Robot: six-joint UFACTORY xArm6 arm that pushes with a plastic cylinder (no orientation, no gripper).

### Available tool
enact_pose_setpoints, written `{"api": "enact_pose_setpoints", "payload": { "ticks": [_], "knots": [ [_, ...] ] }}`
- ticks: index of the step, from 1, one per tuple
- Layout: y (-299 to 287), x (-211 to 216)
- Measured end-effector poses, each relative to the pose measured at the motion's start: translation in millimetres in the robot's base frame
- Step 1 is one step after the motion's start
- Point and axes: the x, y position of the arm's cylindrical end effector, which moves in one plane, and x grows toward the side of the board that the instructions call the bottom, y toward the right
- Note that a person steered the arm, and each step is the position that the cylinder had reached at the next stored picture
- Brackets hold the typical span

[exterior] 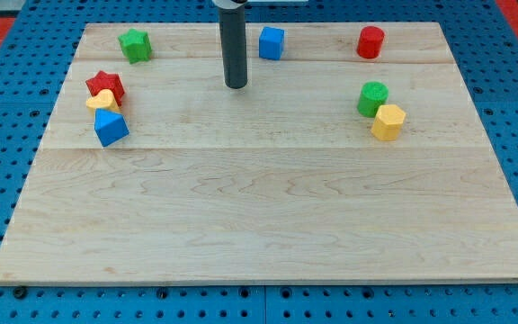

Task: Separate the hexagon and green circle

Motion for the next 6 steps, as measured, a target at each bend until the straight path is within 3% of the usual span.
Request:
{"api": "enact_pose_setpoints", "payload": {
  "ticks": [6],
  "knots": [
    [-51.7, -22.4]
  ]
}}
